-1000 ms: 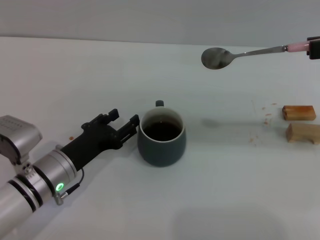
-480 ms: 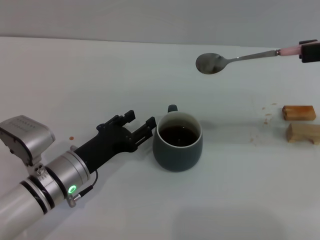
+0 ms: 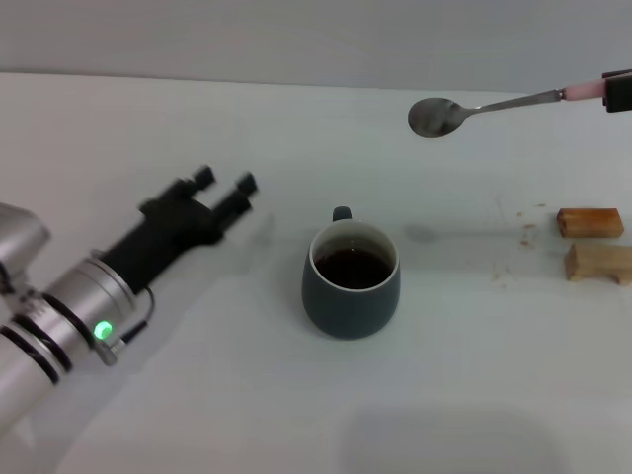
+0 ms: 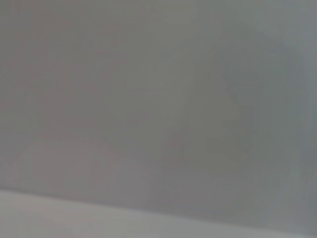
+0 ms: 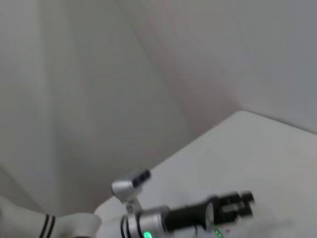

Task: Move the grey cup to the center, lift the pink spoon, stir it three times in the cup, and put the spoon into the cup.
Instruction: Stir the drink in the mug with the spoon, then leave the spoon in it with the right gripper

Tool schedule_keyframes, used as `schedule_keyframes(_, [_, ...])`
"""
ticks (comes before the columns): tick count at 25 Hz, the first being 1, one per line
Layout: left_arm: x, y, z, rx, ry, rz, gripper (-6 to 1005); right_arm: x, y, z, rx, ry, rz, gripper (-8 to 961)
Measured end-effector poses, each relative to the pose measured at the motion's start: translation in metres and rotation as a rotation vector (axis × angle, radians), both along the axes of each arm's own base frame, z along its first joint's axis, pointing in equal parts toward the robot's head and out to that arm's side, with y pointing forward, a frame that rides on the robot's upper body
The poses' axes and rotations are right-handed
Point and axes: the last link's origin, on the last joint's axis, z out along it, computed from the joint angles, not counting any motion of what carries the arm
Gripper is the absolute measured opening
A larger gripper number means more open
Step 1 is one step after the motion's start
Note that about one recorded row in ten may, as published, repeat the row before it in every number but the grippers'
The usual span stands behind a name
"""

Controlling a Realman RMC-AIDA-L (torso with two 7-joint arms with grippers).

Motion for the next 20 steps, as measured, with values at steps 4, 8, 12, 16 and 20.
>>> schedule_keyframes(4, [-0.003, 0.004, 0.02, 0.082, -0.046, -0.002, 694, -0.002, 0.007, 0.001, -0.019, -0.044, -0.013, 102])
schedule_keyframes(8, [-0.004, 0.006, 0.038, 0.151, -0.085, -0.021, 694, -0.009, 0.014, -0.002, -0.049, -0.108, -0.011, 101])
schedule_keyframes(12, [-0.004, 0.006, 0.051, 0.212, -0.1, -0.041, 694, -0.017, 0.021, -0.01, -0.107, -0.218, -0.016, 103])
schedule_keyframes(16, [-0.006, 0.005, 0.06, 0.262, -0.108, -0.053, 693, -0.026, 0.027, -0.018, -0.149, -0.281, -0.002, 106])
schedule_keyframes(20, [-0.006, 0.002, 0.063, 0.276, -0.118, -0.064, 693, -0.031, 0.029, -0.027, -0.182, -0.337, 0.006, 108])
